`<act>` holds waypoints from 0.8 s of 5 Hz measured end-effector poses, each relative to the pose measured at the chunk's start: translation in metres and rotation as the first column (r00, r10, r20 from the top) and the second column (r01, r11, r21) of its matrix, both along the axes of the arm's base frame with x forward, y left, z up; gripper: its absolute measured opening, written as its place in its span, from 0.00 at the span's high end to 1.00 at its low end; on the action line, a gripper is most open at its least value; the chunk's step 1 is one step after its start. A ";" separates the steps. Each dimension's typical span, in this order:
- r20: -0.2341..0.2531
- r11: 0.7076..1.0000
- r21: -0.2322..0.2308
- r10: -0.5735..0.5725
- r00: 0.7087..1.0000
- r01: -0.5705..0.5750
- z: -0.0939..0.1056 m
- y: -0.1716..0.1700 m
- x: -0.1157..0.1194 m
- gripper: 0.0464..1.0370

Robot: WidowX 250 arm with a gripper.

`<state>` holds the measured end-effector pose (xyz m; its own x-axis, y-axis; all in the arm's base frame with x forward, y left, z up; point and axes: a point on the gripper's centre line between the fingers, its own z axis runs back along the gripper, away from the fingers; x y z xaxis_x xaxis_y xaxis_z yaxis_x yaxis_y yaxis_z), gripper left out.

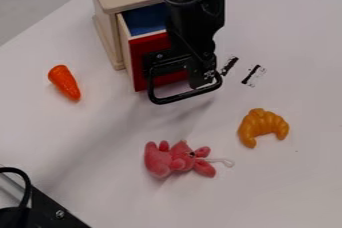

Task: Put the carrot in the drawer

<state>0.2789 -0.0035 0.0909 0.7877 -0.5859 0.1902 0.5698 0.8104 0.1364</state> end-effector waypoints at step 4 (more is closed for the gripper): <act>-0.033 0.945 -0.086 0.313 0.949 -0.314 0.034 0.040 -0.050 0.04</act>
